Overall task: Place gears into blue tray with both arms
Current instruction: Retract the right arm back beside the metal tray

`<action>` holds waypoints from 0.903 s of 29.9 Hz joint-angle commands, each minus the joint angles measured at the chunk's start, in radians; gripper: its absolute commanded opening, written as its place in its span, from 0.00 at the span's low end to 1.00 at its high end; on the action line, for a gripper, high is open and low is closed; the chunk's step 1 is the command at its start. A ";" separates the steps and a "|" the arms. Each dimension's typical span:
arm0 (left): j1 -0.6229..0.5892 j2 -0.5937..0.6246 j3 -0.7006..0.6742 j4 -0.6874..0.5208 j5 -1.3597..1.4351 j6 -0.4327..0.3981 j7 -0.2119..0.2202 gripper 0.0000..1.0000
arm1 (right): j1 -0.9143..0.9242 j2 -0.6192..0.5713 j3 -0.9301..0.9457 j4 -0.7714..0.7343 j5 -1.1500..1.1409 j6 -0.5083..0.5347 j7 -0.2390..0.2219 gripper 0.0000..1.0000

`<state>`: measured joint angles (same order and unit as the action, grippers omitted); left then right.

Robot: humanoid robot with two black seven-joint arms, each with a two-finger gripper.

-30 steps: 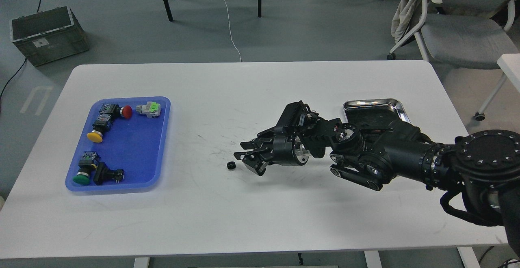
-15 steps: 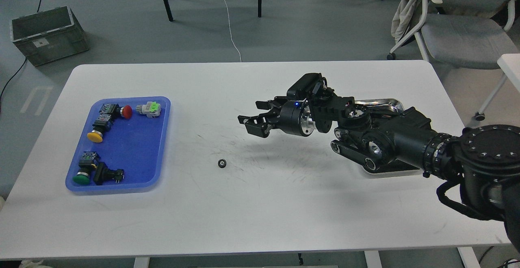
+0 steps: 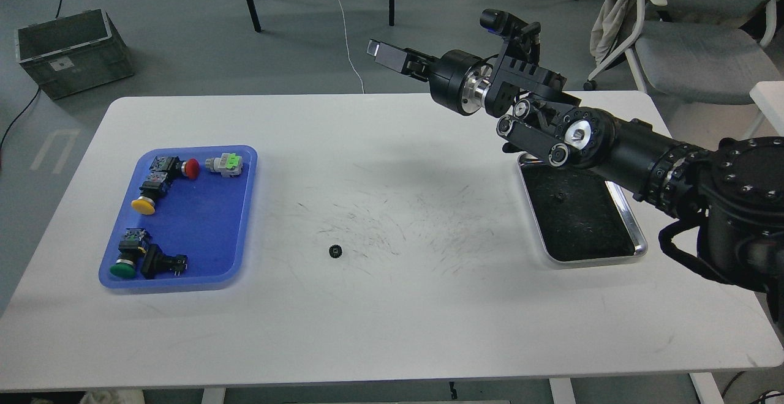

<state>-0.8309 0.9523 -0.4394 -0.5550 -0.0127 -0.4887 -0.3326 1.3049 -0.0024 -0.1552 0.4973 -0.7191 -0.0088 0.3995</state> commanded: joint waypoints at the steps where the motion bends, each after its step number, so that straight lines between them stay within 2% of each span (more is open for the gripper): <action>1: 0.007 0.002 0.001 -0.005 0.003 0.000 0.003 0.99 | -0.007 -0.034 0.072 0.003 0.041 0.007 -0.005 0.92; 7: 0.035 0.052 0.002 -0.129 0.013 0.000 0.003 0.99 | -0.010 -0.142 0.094 0.012 0.254 0.026 -0.068 0.93; 11: 0.038 0.086 0.036 -0.238 0.028 0.000 0.000 0.99 | -0.024 -0.218 0.101 0.032 0.366 0.044 -0.073 0.93; 16: 0.041 0.114 0.039 -0.305 0.057 0.000 -0.002 0.99 | -0.061 -0.359 0.097 0.151 0.500 0.067 -0.076 0.93; 17: 0.041 0.115 0.039 -0.310 0.063 0.000 -0.002 0.99 | -0.067 -0.385 0.085 0.180 0.513 0.082 -0.083 0.93; 20: 0.042 0.117 0.042 -0.322 0.066 0.000 -0.002 0.99 | -0.087 -0.458 0.045 0.257 0.506 0.116 -0.148 0.93; 25: 0.053 0.155 0.106 -0.387 0.085 0.000 -0.002 0.99 | -0.099 -0.519 -0.082 0.305 0.504 0.124 -0.154 0.93; 27: 0.052 0.167 0.140 -0.452 0.160 0.010 -0.002 0.99 | -0.102 -0.530 -0.101 0.311 0.504 0.125 -0.154 0.93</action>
<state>-0.7805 1.1001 -0.3413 -0.9326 0.0739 -0.4884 -0.3346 1.2067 -0.5135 -0.2232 0.7967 -0.2142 0.1140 0.2462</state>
